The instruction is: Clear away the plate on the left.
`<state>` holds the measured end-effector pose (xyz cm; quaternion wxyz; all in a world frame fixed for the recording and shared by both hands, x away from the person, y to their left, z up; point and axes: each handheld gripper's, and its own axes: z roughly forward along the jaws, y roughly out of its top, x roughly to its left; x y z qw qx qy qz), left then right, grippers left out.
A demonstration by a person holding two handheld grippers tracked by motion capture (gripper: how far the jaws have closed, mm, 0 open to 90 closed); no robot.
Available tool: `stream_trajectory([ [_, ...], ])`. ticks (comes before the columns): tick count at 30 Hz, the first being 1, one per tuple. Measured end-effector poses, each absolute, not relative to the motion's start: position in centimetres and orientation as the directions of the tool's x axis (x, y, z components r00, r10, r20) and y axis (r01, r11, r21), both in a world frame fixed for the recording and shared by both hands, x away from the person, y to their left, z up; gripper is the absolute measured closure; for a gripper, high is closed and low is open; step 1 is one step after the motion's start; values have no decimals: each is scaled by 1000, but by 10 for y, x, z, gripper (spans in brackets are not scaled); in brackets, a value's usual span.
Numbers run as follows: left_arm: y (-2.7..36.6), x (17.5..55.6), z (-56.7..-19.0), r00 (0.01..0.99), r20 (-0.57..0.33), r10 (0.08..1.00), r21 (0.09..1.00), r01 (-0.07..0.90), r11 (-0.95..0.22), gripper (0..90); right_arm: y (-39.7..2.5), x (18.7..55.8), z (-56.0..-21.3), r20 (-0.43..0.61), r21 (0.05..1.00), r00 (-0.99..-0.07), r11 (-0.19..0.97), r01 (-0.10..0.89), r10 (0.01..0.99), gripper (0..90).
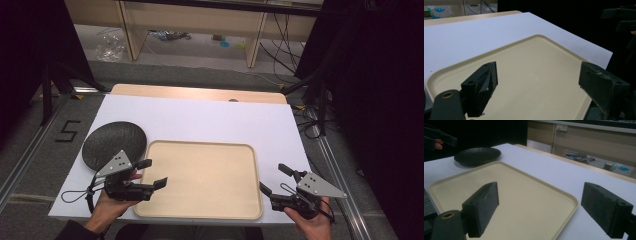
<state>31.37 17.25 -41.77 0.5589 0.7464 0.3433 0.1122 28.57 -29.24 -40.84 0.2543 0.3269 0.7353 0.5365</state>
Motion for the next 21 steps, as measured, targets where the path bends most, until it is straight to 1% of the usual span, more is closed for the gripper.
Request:
stream_trajectory([
  [1, 173, 314, -418, 739, -216, 638, 911, 387, -139, 155, -292, 286, -408, -23, 955, -657, 211, 208, 754, 157],
  [2, 171, 313, -418, 727, -226, 648, 906, 402, -134, 155, -293, 287, -409, -43, 958, -657, 218, 187, 753, 157],
  [4, 171, 313, -418, 727, -227, 648, 905, 403, -135, 155, -293, 285, -408, -24, 955, -657, 212, 208, 754, 157],
  [9, 171, 315, -418, 739, -230, 634, 906, 400, -137, 155, -293, 284, -409, -24, 956, -653, 208, 207, 757, 157],
  [12, 173, 315, -418, 724, -247, 644, 904, 412, -116, 155, -293, 286, -409, -39, 958, -653, 213, 190, 756, 158],
  [14, 174, 316, -418, 723, -248, 645, 904, 412, -115, 155, -293, 286, -408, -36, 956, -655, 217, 196, 754, 158],
  [16, 176, 318, -418, 713, -252, 654, 902, 418, -109, 155, -293, 288, -410, -42, 962, -660, 209, 176, 750, 158],
  [17, 176, 318, -418, 713, -252, 654, 902, 418, -109, 155, -293, 288, -410, -42, 962, -660, 209, 176, 750, 158],
  [18, 179, 320, -417, 707, -247, 663, 903, 417, -108, 156, -294, 287, -409, -22, 955, -654, 209, 210, 756, 158],
  [21, 181, 323, -417, 688, -241, 684, 902, 419, -105, 159, -296, 288, -410, -24, 956, -652, 209, 207, 758, 159],
])
